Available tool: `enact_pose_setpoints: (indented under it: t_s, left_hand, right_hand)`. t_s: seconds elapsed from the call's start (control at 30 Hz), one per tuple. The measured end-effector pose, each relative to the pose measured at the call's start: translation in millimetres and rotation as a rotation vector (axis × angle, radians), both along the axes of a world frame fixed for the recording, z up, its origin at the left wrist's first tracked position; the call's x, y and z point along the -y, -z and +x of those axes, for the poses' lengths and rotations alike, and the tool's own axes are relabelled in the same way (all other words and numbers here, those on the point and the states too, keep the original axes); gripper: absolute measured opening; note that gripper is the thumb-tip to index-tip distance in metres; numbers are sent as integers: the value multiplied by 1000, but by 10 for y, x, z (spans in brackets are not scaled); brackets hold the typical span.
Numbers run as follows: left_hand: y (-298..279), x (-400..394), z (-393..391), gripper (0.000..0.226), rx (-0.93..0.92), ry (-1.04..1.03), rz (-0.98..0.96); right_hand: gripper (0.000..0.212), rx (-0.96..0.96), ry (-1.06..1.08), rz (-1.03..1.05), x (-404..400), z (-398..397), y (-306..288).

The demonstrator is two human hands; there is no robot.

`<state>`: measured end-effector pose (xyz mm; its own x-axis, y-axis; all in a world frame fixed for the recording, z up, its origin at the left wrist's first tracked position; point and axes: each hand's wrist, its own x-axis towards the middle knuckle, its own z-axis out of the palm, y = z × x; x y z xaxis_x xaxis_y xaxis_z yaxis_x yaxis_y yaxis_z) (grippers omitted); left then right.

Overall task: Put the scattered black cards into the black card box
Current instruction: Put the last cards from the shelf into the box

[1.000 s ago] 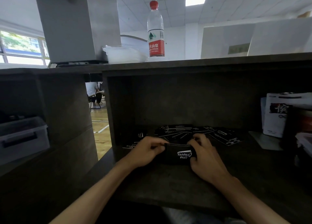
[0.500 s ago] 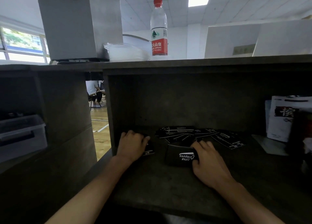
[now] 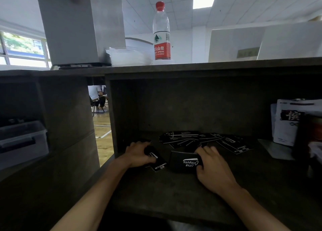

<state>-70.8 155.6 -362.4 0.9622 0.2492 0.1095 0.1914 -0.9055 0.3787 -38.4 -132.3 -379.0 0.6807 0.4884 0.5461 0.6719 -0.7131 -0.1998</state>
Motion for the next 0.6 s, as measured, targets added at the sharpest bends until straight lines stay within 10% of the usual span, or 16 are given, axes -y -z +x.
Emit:
enact_pose_setpoints:
  t_s: [0.13,0.33,0.47,0.6]
  left_hand:
    - [24,-28,0,76,77,-36,-253]
    - [-135,280,-155,18,717,56,-819]
    - [-81,606,-200,21,435,341,-782]
    - [1,692,-150,38,203,482,-546]
  right_hand:
    - [36,6,1,-3,-2,-1,-1]
    - [53,-15,15,18,2,-11,1]
    - [81,-67,14,31,8,-25,-1]
    - [60,-21,-3,-44,-13,5,17]
